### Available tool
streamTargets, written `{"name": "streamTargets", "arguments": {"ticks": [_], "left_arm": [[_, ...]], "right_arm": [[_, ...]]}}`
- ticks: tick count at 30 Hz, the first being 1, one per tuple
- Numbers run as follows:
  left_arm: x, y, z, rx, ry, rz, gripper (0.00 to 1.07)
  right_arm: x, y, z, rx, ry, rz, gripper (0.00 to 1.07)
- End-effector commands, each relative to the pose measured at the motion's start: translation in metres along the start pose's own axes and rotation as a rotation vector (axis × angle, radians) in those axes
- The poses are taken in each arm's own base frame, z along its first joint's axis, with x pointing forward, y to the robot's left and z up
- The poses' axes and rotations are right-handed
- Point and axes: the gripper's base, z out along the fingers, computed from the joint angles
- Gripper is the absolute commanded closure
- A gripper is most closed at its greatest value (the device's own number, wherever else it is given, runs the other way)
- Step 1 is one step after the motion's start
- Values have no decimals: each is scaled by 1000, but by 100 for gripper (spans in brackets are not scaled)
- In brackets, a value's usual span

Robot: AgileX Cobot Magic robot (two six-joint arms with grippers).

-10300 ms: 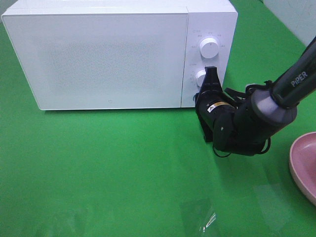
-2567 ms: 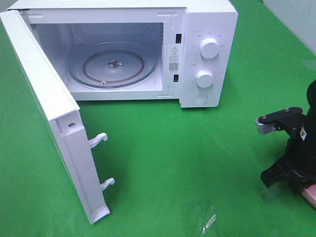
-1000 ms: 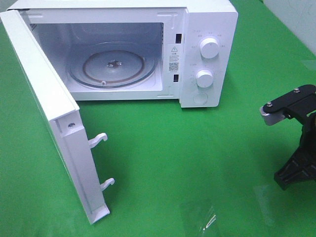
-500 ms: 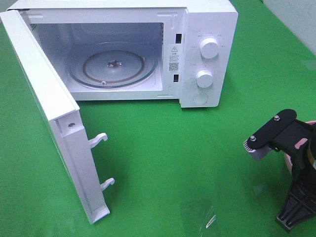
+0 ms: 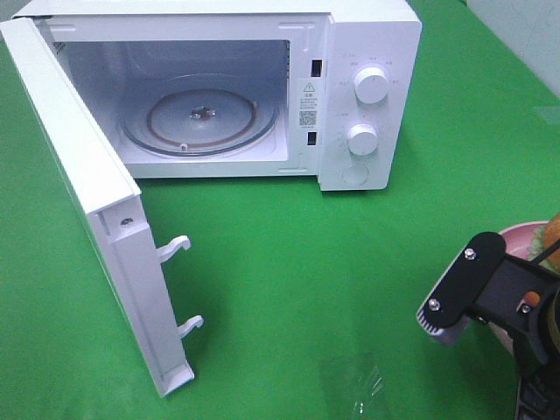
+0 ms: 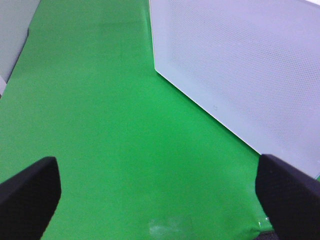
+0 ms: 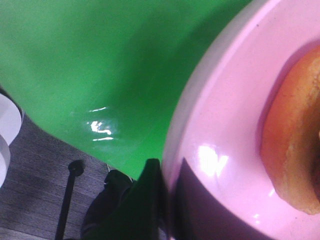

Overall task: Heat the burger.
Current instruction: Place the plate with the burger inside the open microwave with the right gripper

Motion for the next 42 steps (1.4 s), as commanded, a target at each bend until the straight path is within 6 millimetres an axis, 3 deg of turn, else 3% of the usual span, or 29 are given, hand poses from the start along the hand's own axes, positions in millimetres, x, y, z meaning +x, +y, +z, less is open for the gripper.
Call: {"name": "streamTargets", "arguments": {"ticks": [1,9,32,42], "left_arm": [[0,0,-2,4,-30,1,9],[0,0,-2,4,-30,1,9],[0,0,-2,4,-30,1,9],[0,0,-2,4,-30,1,9]], "right_arm": [[1,3,-5,48,-19,-71,107],[-3,13,-11,82,-87,-180,107],[-19,17,-14,94,-264,-448,107],[-27,20,-16,132,-355,-732,107]]}}
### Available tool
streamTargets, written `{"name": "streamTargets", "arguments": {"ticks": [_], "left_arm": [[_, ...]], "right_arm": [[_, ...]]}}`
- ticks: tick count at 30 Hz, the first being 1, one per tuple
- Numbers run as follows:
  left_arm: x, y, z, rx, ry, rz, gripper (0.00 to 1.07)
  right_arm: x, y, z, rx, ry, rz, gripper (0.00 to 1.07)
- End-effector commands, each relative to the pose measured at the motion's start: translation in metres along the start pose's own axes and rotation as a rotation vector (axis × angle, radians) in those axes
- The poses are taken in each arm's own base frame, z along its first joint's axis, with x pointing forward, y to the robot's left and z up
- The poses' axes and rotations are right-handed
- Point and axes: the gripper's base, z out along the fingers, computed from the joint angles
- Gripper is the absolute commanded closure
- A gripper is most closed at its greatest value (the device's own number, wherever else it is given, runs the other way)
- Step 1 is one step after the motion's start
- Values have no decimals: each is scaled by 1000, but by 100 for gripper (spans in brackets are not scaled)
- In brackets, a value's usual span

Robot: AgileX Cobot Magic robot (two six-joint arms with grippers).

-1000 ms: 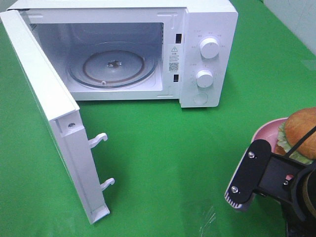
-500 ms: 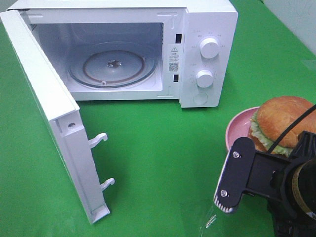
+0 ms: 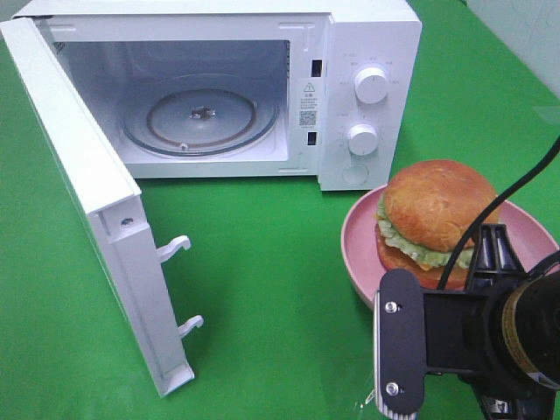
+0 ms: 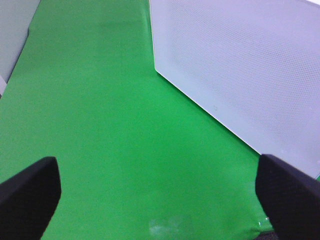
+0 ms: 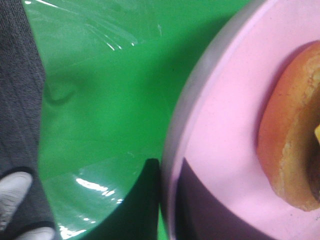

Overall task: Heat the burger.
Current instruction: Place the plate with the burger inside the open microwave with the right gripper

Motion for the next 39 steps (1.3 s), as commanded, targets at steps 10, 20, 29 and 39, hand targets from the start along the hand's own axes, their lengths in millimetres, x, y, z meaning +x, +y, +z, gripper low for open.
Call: {"name": "streamTargets", "arguments": {"ticks": [10,20,29,39], "left_arm": [[0,0,-2,4,-30,1,9],[0,0,-2,4,-30,1,9],[0,0,-2,4,-30,1,9],[0,0,-2,4,-30,1,9]], "right_arm": [[-11,-7,-2,99,-119,-195,107],[-18,-7,-3,116,-193,-406,107],[-14,-14,1,126,-196,-538,107],[2,-33,12,101,-208,-574,107]]}}
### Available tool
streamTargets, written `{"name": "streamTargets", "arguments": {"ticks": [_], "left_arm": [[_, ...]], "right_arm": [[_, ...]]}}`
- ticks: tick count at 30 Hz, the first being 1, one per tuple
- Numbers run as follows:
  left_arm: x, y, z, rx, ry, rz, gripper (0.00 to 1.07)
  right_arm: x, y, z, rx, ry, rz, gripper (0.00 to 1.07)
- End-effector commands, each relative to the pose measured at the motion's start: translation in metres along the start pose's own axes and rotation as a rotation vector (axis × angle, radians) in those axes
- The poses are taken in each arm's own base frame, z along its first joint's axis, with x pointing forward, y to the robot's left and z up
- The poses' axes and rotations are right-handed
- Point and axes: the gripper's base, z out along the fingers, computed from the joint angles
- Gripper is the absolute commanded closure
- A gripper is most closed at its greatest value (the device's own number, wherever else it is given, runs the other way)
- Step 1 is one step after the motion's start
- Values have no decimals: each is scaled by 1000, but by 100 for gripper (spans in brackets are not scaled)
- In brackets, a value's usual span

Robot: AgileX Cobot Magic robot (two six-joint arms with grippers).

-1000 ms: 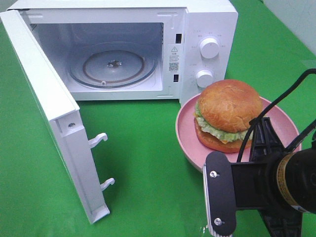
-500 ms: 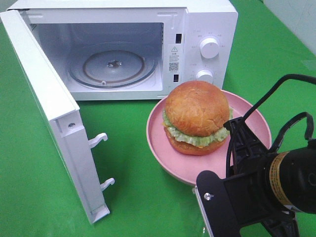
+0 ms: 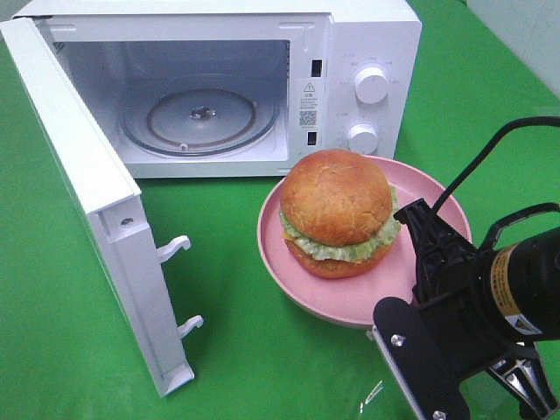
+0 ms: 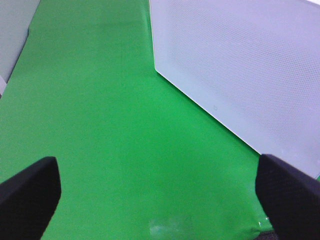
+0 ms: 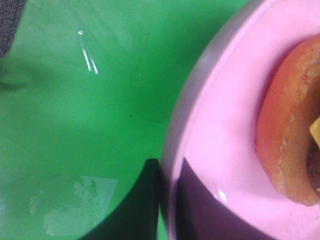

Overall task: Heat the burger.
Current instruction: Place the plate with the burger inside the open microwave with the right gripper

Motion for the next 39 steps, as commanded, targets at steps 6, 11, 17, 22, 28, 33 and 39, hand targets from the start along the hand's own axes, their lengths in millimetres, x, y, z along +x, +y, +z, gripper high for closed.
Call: {"name": "streamTargets", "arguments": {"ticks": [6,11,17,22,28,33,39], "left_arm": [[0,0,-2,4,-30,1,9],[0,0,-2,4,-30,1,9],[0,0,-2,4,-30,1,9],[0,0,-2,4,-30,1,9],[0,0,-2,4,-30,1,9],[0,0,-2,4,-30,1,9],[0,0,-2,4,-30,1,9]], "right_arm": [[15,-5,2,-8,-30,-70,107],[24,-4,4,-31,-43,-96,107],[36,-18,1,-13,-41,-80,107],[48,-32,-4,8,-20,-38,106],[46,-30,-4,-22,-69,-39,107],[45,-30,-4,-21,-80,-54,107],[46,-30,-4,-17,-59,-64,107]]}}
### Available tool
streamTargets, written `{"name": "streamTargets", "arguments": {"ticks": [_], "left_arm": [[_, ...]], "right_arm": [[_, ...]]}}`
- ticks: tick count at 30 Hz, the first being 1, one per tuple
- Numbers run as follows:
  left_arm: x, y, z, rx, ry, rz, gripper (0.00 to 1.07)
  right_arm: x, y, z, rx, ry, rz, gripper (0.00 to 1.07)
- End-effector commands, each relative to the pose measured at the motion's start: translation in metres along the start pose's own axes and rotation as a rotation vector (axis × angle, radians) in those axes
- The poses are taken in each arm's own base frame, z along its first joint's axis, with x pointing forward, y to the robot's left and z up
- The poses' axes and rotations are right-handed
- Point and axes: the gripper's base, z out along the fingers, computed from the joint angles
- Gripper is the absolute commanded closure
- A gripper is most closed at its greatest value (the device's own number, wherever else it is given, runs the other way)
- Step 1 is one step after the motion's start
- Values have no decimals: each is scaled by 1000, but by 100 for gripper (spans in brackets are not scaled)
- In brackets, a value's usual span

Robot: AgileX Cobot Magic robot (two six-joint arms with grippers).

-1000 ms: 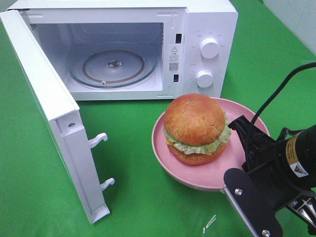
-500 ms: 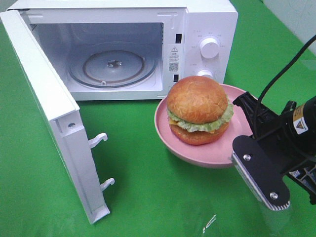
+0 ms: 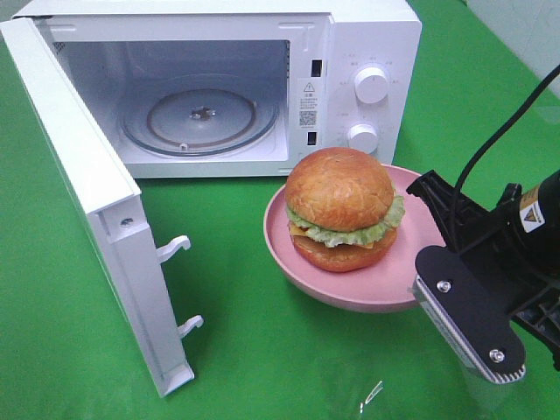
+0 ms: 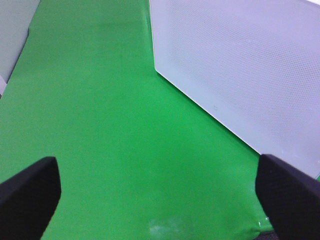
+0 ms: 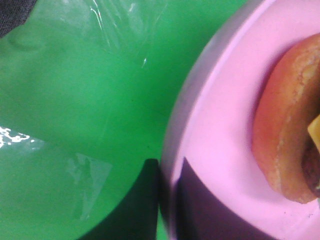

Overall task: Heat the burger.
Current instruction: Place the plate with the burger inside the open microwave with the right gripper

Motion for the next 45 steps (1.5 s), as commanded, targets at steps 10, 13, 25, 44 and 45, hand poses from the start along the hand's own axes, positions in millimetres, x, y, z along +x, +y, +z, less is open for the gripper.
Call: {"name": "streamTargets", "arguments": {"ticks": [10,13,25,44,45], "left_arm": [[0,0,-2,4,-30,1,9],[0,0,-2,4,-30,1,9],[0,0,-2,4,-30,1,9],[0,0,-2,4,-30,1,9],[0,0,-2,4,-30,1,9]], "right_arm": [[2,-15,-5,100,12,29,107],[2,-18,-5,105,12,40,107],[-16,-50,11,107,1,-35,107],[-31,-94,37,150,-22,-75,107],[-31,-94,37,150,-22,-75,107]]}}
